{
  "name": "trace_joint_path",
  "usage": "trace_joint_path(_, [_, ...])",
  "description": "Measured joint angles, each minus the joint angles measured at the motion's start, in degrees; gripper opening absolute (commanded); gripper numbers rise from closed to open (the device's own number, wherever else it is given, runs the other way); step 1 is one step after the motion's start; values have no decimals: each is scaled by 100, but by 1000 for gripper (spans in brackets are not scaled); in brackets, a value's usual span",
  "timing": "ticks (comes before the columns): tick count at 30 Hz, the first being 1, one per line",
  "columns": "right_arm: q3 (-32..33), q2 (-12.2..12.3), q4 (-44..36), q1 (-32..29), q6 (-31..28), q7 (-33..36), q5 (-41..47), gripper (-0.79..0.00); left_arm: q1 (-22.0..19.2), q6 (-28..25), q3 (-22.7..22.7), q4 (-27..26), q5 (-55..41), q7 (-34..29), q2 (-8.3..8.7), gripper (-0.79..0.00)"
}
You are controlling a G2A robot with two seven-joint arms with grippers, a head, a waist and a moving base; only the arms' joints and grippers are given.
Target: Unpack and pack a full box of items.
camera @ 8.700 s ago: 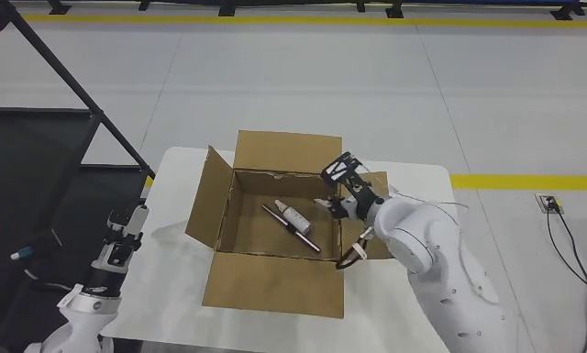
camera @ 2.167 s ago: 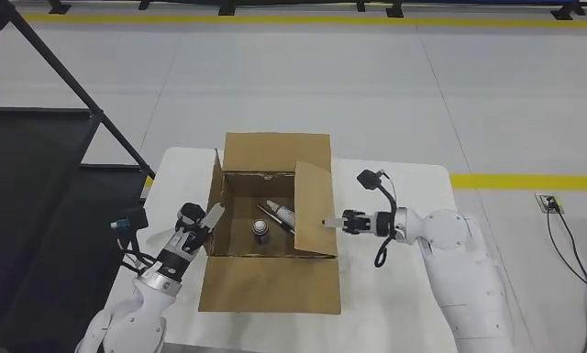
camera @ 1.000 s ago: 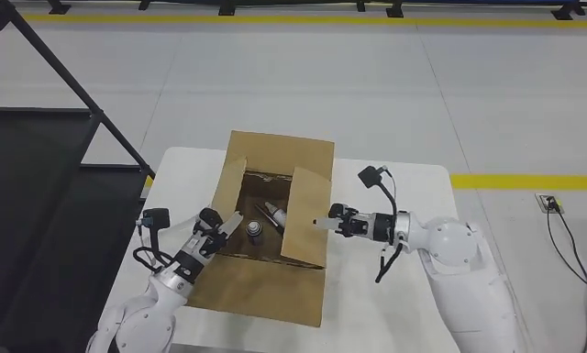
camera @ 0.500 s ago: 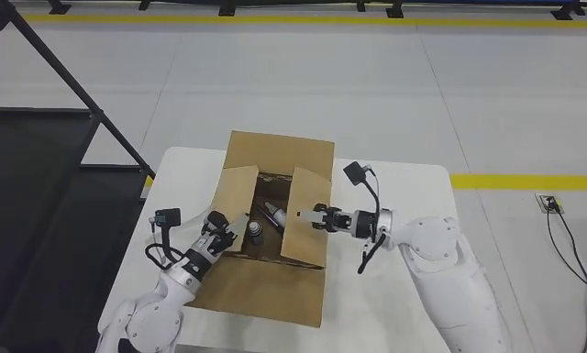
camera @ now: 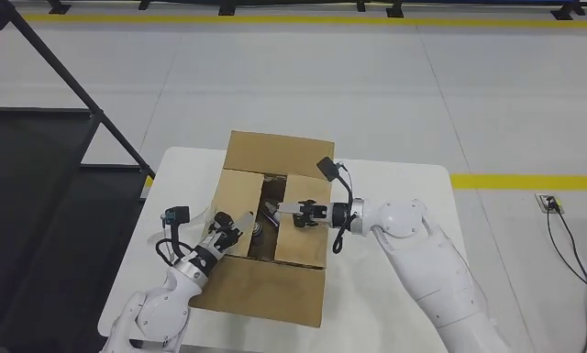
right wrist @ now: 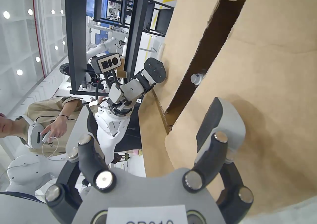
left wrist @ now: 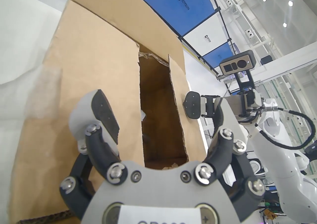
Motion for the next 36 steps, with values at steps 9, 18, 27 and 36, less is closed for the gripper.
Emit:
trace_joint_path(9, [-315, -48, 374, 238, 26, -30, -187, 0, -88, 10, 59, 124, 0, -13, -5, 0])
trace_joint_path(18, [-400, -52, 487, 330, -49, 1, -135, 0, -45, 6, -17, 37, -4, 37, 8, 0])
trace_joint_path(27, [-75, 55, -176, 137, -259, -192, 86, 0, 511, -197, -713, -792, -160, 274, 83, 0])
trace_joint_path(36, [23, 105, -431, 114, -31, -433, -95, 0, 1795, -881, -2044, -1284, -870, -85, 199, 0])
